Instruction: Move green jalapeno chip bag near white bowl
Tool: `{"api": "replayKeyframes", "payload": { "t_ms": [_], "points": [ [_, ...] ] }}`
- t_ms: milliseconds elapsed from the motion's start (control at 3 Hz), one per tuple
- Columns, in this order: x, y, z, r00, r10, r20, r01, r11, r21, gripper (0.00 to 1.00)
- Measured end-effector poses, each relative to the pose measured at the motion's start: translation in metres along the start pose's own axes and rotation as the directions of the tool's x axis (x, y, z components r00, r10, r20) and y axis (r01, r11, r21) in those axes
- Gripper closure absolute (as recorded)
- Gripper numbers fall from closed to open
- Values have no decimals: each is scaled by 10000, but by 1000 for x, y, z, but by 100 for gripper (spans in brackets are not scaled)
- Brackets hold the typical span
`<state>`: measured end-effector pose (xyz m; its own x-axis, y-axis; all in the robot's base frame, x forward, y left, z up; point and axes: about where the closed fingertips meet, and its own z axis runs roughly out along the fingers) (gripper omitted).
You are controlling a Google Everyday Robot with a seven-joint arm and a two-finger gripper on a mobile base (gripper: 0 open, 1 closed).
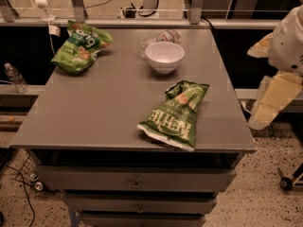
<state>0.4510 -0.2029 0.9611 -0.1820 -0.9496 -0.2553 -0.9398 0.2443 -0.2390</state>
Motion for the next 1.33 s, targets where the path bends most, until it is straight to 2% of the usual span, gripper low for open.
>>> {"api": "replayKeyframes", "payload": {
  "t_ms": [333, 667, 1333],
  "points": [
    [-12, -8, 34, 9959, -145, 893, 174, 9994, -316, 0],
    [-26, -13, 58, 9829, -292, 1817, 394, 9978, -529, 0],
    [-56, -15, 102, 9456, -543, 3207, 955, 9889, -1139, 0]
  ]
}}
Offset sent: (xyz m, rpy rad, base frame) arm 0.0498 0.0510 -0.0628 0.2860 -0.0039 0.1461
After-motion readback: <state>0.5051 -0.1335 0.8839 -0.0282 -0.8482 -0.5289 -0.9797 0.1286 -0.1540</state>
